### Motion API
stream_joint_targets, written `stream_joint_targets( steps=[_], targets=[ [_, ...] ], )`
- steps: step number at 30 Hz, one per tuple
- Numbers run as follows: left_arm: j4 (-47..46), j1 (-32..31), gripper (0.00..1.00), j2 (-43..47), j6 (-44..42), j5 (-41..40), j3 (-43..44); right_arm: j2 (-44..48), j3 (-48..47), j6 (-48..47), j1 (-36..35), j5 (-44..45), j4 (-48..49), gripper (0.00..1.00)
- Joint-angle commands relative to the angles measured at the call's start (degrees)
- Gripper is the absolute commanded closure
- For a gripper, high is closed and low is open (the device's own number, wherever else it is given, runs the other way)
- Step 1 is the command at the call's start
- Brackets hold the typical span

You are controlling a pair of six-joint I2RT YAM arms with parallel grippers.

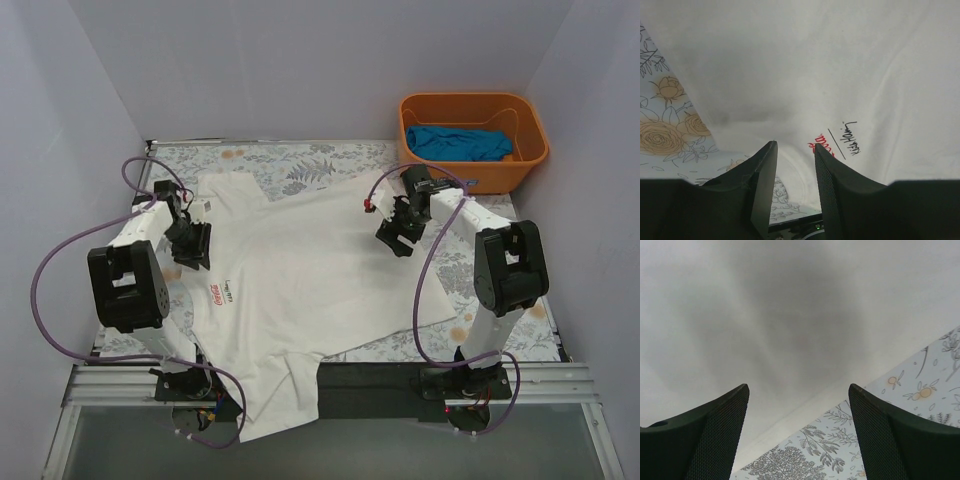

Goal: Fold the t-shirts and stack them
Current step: Fold the tshirt

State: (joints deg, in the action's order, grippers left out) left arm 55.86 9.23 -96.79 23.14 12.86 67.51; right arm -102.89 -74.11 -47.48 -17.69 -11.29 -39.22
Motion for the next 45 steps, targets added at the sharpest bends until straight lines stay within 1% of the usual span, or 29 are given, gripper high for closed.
stream_joint_targets(
  steps=[1,3,5,8,9,14,15,17,20,23,25,27,30,31,34,35,37,38,39,40,42,44,45],
  targets=[
    [-3.11,0.08,0.66,-3.47,-0.64,-5.82,0.61,-0.82,2.21,-2.08,0.03,2.06,-2.00,0.14],
    [-4.96,0.26,0.69,-5.59,-0.64,-9.15,0.87,-1.08,3.00,-2.52,0.12,2.85,-1.91,0.14],
    [-7.42,0.26,0.69,-9.44,-0.90,-10.66,2.54,-1.43,3.53,-2.44,0.20,3.29,-2.00,0.15],
    [-8.75,0.61,0.70,-14.98,-1.16,-12.16,7.00,-1.70,4.58,-2.44,0.12,3.38,-2.26,0.16],
    [-9.01,0.87,0.70,-15.96,-1.60,-13.81,7.98,-1.79,5.02,-2.44,0.12,3.47,-2.26,0.16],
    [-9.72,1.14,0.70,-19.57,-3.45,-13.83,12.82,-0.21,10.20,-3.23,0.03,3.03,-3.32,0.16],
    [-9.36,1.14,0.70,-20.44,-3.80,-13.83,14.31,0.67,12.38,-3.32,0.03,2.85,-3.49,0.16],
    [-7.79,1.22,0.70,-20.63,-4.59,-12.96,15.20,1.72,14.07,-3.75,-0.06,2.59,-4.63,0.17],
    [-6.64,1.14,0.70,-18.18,-6.78,-11.02,12.66,4.18,15.83,-4.37,-0.24,0.75,-7.78,0.17],
    [-6.02,1.22,0.70,-15.19,-9.07,-10.84,8.79,6.12,15.48,-5.34,-0.76,-4.25,-11.83,0.17],
    [-4.97,1.31,0.70,-14.04,-9.86,-10.05,7.04,6.91,14.96,-5.95,-1.38,-5.93,-15.52,0.17],
    [-4.00,1.23,0.70,-12.98,-10.56,-9.53,6.33,7.70,14.34,-6.83,-2.08,-8.12,-19.37,0.17],
    [-1.81,1.22,0.73,-12.19,-11.88,-7.77,6.23,7.36,13.29,-10.07,-2.96,-10.76,-23.96,0.17],
    [-1.11,1.22,0.73,-11.84,-12.32,-6.37,6.32,7.09,12.07,-11.04,-2.96,-11.21,-26.32,0.17],
    [0.13,1.40,0.73,-10.35,-13.56,-1.20,9.39,5.78,6.98,-10.79,-2.44,-11.82,-27.57,0.17],
    [0.74,1.49,0.72,-10.26,-13.47,1.26,13.31,5.16,0.34,-10.27,-1.91,-13.48,-27.75,0.17],
    [1.54,1.49,0.70,-10.78,-12.33,4.70,18.60,2.01,-7.24,-8.25,0.46,-15.86,-27.84,0.17],
    [1.45,1.58,0.68,-11.13,-11.54,8.11,21.06,0.60,-15.98,-5.80,1.42,-18.74,-27.75,0.17],
    [1.45,1.49,0.67,-12.35,-10.49,9.27,26.40,-2.37,-19.64,-4.21,3.00,-19.55,-27.66,0.17],
    [0.84,1.49,0.65,-12.98,-9.44,10.68,28.71,-3.88,-23.68,-3.15,3.54,-20.26,-26.97,0.17],
    [-0.30,1.49,0.64,-14.47,-7.41,12.44,34.59,-8.10,-32.19,1.94,3.98,-18.87,-24.25,0.21],
    [-0.84,1.49,0.64,-17.19,-5.39,13.15,38.21,-11.35,-35.57,6.15,3.98,-15.37,-18.82,0.23],
    [-0.57,1.49,0.64,-18.07,-4.69,13.41,41.36,-12.06,-36.89,7.48,4.07,-13.86,-16.35,0.29]
  ],
)
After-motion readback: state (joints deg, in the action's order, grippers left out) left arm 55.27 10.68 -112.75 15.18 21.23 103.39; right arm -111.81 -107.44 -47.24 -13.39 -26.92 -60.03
